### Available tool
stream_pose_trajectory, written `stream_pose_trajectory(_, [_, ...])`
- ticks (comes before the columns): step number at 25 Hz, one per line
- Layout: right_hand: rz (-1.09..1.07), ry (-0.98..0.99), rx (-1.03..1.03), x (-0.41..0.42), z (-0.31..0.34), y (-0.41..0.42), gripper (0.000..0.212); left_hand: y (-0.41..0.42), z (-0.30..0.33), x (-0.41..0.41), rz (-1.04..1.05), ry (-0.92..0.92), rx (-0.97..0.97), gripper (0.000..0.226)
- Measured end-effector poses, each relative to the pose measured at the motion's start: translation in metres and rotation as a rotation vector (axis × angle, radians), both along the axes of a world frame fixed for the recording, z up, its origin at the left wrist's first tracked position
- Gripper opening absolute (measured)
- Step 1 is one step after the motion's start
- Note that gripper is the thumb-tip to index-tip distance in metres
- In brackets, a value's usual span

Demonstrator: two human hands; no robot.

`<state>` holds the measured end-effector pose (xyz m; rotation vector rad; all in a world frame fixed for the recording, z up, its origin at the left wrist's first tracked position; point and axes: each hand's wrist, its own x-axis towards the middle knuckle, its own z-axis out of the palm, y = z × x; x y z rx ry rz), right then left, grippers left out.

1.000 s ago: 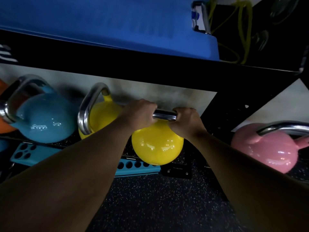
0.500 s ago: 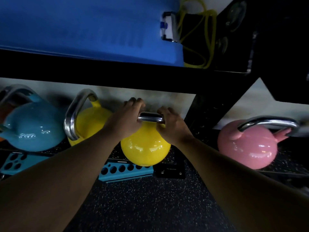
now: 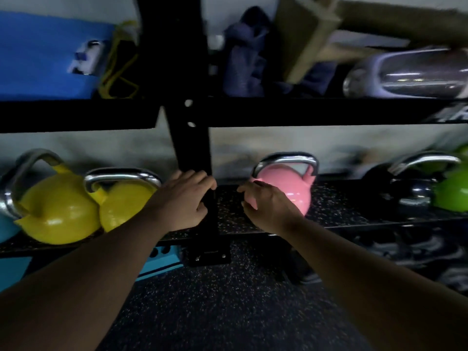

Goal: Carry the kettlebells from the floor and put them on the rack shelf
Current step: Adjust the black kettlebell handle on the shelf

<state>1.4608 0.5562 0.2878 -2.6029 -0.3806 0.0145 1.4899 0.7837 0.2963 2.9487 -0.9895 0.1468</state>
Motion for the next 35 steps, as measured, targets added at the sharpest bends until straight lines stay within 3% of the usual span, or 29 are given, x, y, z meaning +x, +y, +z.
stream_pose_trajectory(7, [-0.186, -0.109, -0.263, -0.043, 0.023, -0.208, 0.029, -0.199, 0.016, -0.003, -0.024, 0.151, 0.022, 0.047])
stream_pose_trajectory(10, [-0.254, -0.105, -0.326, -0.052, 0.025, -0.284, 0.026, -0.277, 0.023, -0.001, -0.078, 0.135, -0.006, 0.043])
stream_pose_trajectory(14, [-0.343, -0.121, -0.454, -0.039, 0.019, -0.366, 0.025, -0.363, 0.014, 0.014, -0.168, 0.057, -0.014, 0.035])
stream_pose_trajectory(19, [-0.444, -0.093, -0.461, 0.006, 0.012, -0.459, 0.032, -0.457, -0.004, 0.063, -0.152, 0.113, -0.112, 0.035])
stream_pose_trajectory(23, [-0.534, -0.068, -0.419, 0.038, 0.006, -0.505, 0.046, -0.520, -0.017, 0.085, -0.027, 0.217, -0.236, 0.048])
stream_pose_trajectory(27, [-0.480, 0.053, -0.362, 0.063, -0.015, -0.525, 0.051, -0.576, -0.034, 0.084, 0.093, 0.369, -0.406, 0.050])
stream_pose_trajectory(30, [-0.435, 0.094, -0.178, 0.069, -0.027, -0.531, 0.052, -0.597, -0.052, 0.076, 0.318, 0.505, -0.630, 0.048])
stream_pose_trajectory(35, [-0.481, 0.188, 0.058, 0.073, -0.032, -0.545, 0.050, -0.634, -0.059, 0.062, 0.757, 0.665, -1.001, 0.071])
